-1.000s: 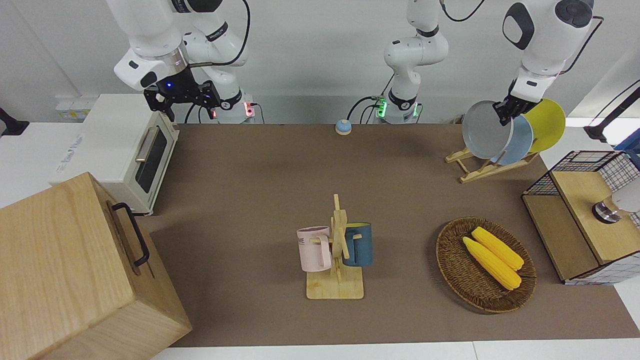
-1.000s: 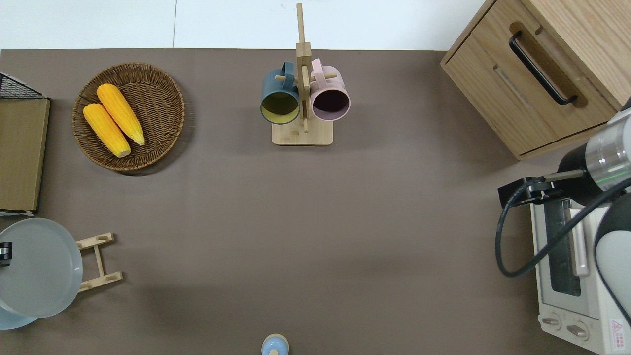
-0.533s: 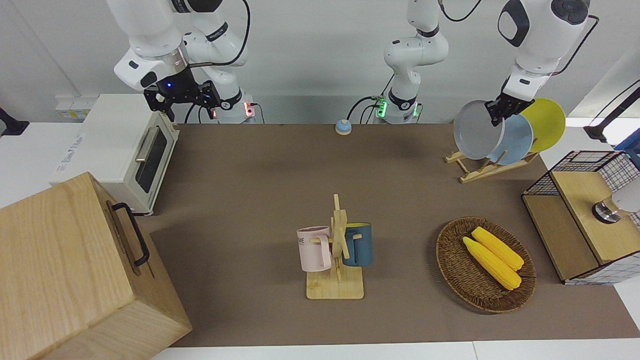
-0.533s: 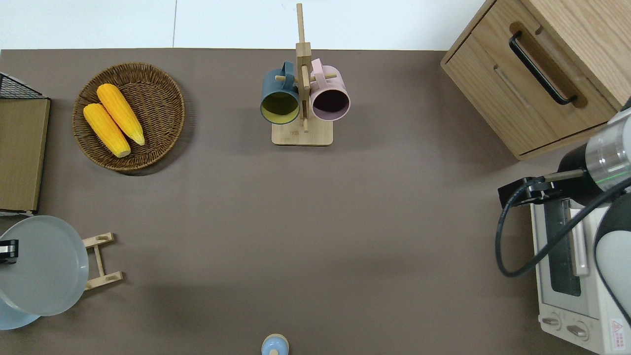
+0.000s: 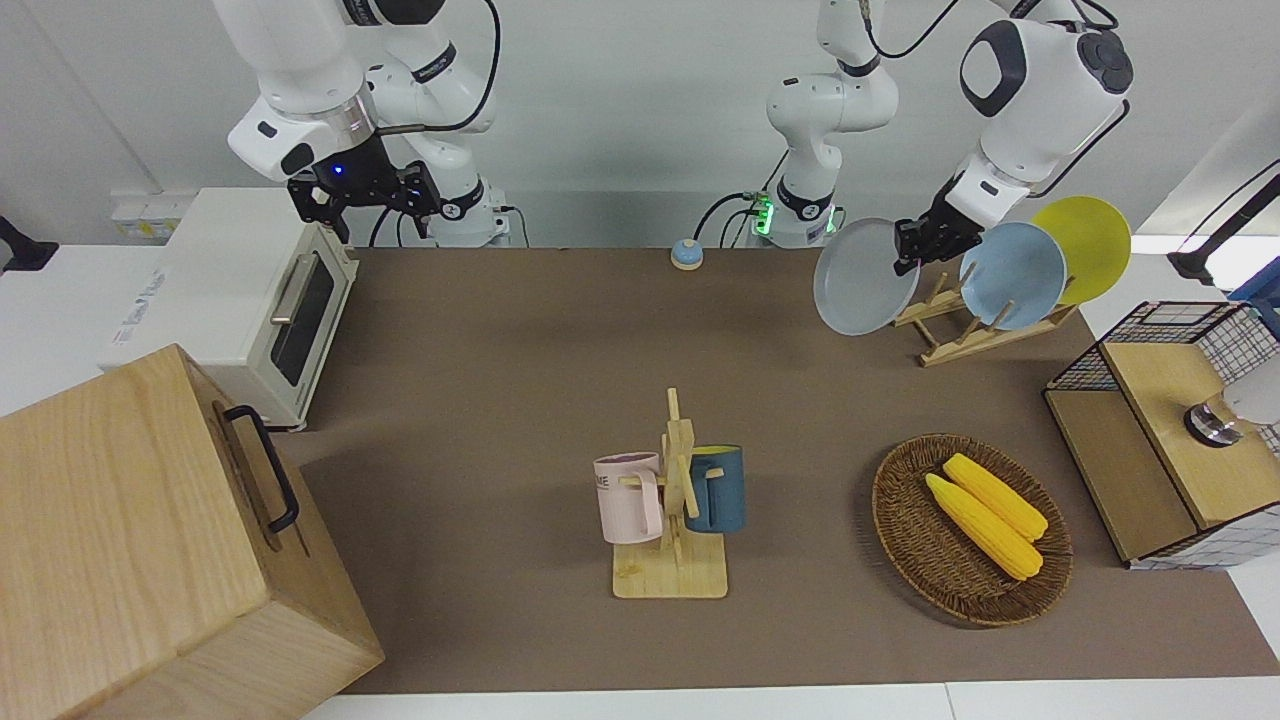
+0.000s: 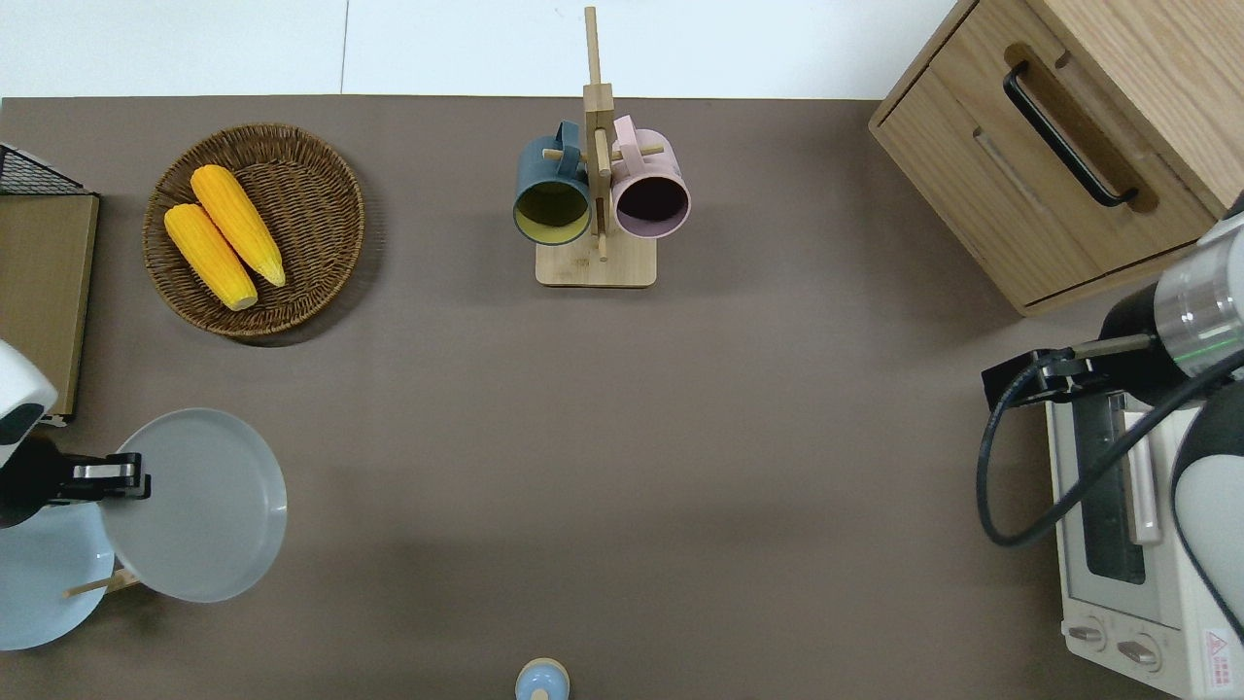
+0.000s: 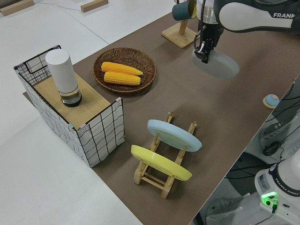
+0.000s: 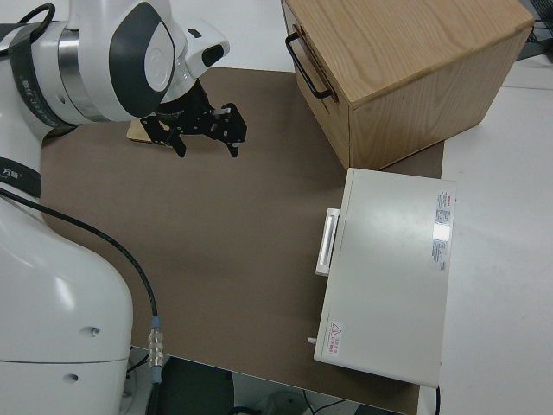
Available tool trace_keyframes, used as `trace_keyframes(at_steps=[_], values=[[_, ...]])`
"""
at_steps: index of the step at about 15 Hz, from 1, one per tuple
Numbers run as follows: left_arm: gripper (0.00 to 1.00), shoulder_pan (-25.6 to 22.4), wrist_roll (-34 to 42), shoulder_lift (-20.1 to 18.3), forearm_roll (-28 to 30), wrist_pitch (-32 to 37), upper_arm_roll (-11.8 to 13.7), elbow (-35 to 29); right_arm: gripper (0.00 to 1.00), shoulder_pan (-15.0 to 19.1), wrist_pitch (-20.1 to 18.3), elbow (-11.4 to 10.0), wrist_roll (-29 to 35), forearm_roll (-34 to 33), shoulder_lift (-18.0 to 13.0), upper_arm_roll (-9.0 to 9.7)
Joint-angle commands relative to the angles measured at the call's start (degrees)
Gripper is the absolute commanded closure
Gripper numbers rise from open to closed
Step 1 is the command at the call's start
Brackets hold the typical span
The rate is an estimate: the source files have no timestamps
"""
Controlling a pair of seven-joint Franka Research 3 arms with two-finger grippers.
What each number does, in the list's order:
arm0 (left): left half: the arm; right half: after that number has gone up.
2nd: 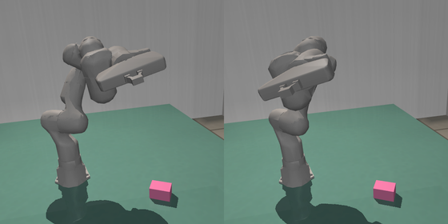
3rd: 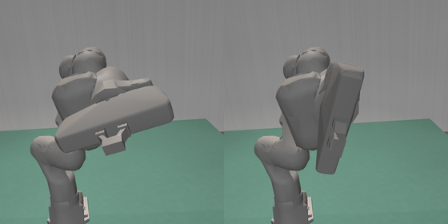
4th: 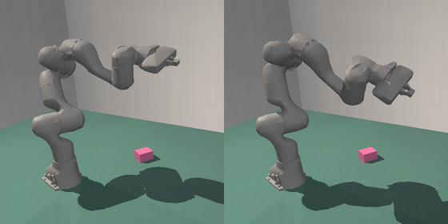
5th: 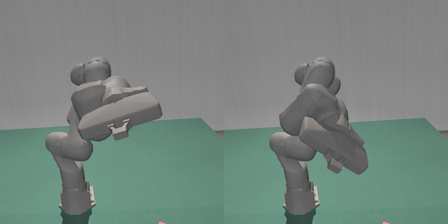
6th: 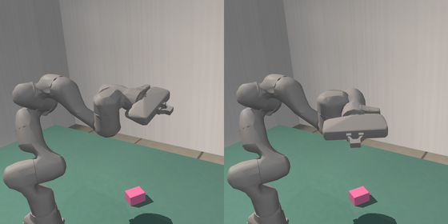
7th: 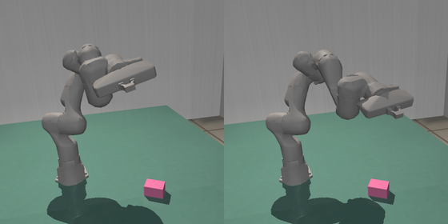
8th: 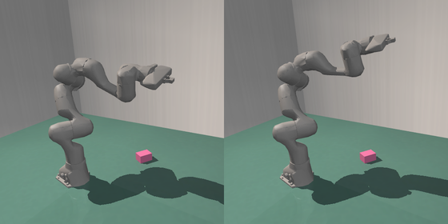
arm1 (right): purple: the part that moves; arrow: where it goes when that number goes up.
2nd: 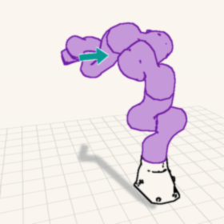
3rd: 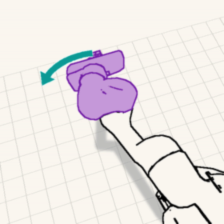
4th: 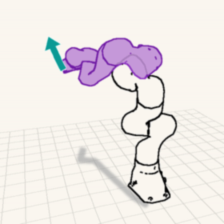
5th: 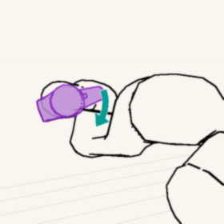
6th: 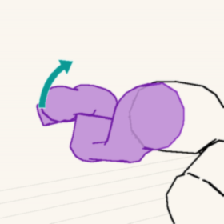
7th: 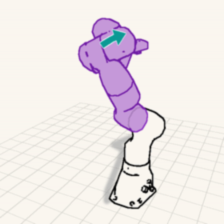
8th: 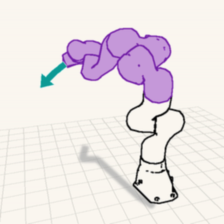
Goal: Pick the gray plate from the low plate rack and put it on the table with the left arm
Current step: 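Carry the gray plate away from the rack toward the table center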
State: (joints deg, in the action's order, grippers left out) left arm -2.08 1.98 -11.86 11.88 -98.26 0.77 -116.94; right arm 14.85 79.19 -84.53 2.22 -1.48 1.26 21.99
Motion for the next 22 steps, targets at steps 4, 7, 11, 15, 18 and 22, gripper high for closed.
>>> trace_keyframes(at_steps=[4,7,11,15,18,22], values=[[0.95,1.90,10.30,2.27,10.97,-4.48,0.73,-4.35,0.017,1.32,-0.70,0.41,0.68,-0.37,-0.12,1.21],[0.94,0.85,20.48,5.09,13.86,-5.79,1.78,-6.09,0.017,1.32,-0.62,0.41,0.68,-0.37,-0.12,1.21],[0.94,0.41,25.88,5.53,17.74,-14.57,1.78,-13.83,0.017,1.32,-0.62,0.41,0.68,-0.37,-0.12,1.13],[0.94,0.24,29.30,9.30,17.92,-17.14,1.78,-15.07,0.017,1.32,-0.62,0.41,0.68,-0.37,-0.12,1.13],[0.84,0.14,29.58,9.93,17.92,-17.23,1.78,-14.98,0.017,1.32,-0.62,0.41,0.68,-0.37,-0.12,1.21],[0.34,-0.03,29.49,10.02,17.74,-17.14,1.87,-14.89,0.017,1.32,-0.62,0.41,0.68,-0.37,-0.12,1.21]])
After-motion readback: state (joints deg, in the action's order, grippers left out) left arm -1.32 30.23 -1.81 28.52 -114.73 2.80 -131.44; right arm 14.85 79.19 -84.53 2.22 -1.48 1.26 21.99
